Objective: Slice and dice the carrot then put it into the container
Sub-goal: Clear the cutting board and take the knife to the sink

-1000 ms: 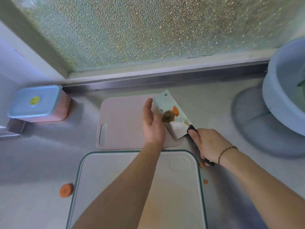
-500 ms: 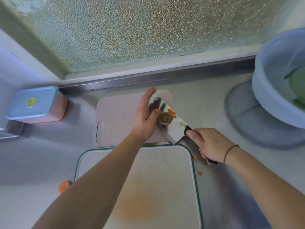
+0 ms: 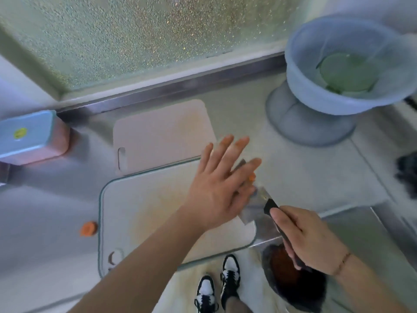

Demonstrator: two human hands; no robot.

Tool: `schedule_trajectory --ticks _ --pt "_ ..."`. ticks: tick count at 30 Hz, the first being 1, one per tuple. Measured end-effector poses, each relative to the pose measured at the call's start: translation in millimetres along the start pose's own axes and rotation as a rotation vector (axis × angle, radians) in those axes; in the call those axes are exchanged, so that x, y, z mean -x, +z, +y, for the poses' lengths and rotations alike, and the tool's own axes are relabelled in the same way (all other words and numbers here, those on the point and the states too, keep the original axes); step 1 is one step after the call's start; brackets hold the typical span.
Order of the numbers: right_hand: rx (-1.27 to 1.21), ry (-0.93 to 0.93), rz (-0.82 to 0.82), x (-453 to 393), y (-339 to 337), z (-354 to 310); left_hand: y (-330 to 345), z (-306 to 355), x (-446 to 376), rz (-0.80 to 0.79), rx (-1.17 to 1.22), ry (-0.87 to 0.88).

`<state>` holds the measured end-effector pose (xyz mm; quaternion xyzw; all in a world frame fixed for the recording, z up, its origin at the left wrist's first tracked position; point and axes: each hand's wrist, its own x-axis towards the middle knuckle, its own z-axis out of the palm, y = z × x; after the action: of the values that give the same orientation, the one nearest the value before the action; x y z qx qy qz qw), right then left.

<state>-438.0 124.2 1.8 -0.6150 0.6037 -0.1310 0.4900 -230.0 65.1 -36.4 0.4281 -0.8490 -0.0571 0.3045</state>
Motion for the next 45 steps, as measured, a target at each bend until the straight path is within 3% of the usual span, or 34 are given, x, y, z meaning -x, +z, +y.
schedule_trajectory --ticks 6,9,12,14,18,23,30,33,37,40,42,45 --pt "-0.021 0.194 0.314 128 40 83 50 101 30 -0.233 0.100 0.361" --pt "-0.073 0.350 0.441 186 57 122 93 150 55 -0.343 0.180 0.452" --pt "-0.192 0.463 0.462 222 77 150 141 194 78 -0.381 0.277 0.527" --pt "-0.315 0.491 0.615 235 90 175 176 215 94 -0.415 0.328 0.544" --pt "-0.311 0.747 0.509 247 102 247 254 233 133 -0.537 0.408 0.535" --pt "-0.272 0.743 0.391 245 111 317 337 238 168 -0.615 0.487 0.468" --pt "-0.263 0.742 0.367 256 125 387 432 217 190 -0.745 0.415 0.226" --pt "-0.234 0.788 0.378 255 124 400 454 210 190 -0.884 0.328 0.044" --pt "-0.230 0.850 0.309 242 125 415 444 210 199 -0.837 0.359 -0.222" --pt "-0.232 0.872 0.259 226 125 421 412 226 223 -0.825 0.469 -0.115" --pt "-0.246 0.878 0.233 216 125 421 391 238 243 -0.905 0.558 0.081" --pt "-0.323 0.902 0.248 205 125 421 375 244 265 -1.074 0.599 0.158"
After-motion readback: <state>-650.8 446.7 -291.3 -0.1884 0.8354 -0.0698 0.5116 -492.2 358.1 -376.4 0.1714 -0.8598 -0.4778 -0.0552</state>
